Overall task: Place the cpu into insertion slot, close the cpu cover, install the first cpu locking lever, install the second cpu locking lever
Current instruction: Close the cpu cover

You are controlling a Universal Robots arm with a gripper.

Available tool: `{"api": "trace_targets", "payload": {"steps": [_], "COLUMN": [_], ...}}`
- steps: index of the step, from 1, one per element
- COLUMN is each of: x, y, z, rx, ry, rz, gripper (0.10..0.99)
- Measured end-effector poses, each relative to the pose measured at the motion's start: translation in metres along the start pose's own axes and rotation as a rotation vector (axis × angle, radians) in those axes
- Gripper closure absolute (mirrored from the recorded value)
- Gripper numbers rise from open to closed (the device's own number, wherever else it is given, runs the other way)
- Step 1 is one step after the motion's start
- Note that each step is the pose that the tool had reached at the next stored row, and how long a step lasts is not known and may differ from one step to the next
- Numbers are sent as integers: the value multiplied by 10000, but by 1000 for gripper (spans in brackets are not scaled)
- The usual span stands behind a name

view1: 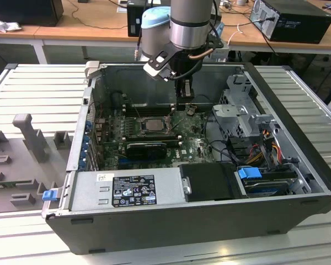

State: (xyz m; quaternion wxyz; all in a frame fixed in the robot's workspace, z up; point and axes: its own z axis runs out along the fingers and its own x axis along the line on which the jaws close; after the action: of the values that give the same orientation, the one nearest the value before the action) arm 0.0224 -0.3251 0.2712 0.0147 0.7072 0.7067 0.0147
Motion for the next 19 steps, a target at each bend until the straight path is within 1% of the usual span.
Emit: {"api": "trace_targets", "payload": {"steps": [4,6,8,11,19], "x": [2,5,47,108,141], "y": [43,79,144,169,280], "z": [2,3,6,7,12], "rx": [0,1,0,0,1], "ry": [0,-2,1,5,6], "rz": [0,-2,-37,-105,-151], "gripper": [980,980,980,980,980]}}
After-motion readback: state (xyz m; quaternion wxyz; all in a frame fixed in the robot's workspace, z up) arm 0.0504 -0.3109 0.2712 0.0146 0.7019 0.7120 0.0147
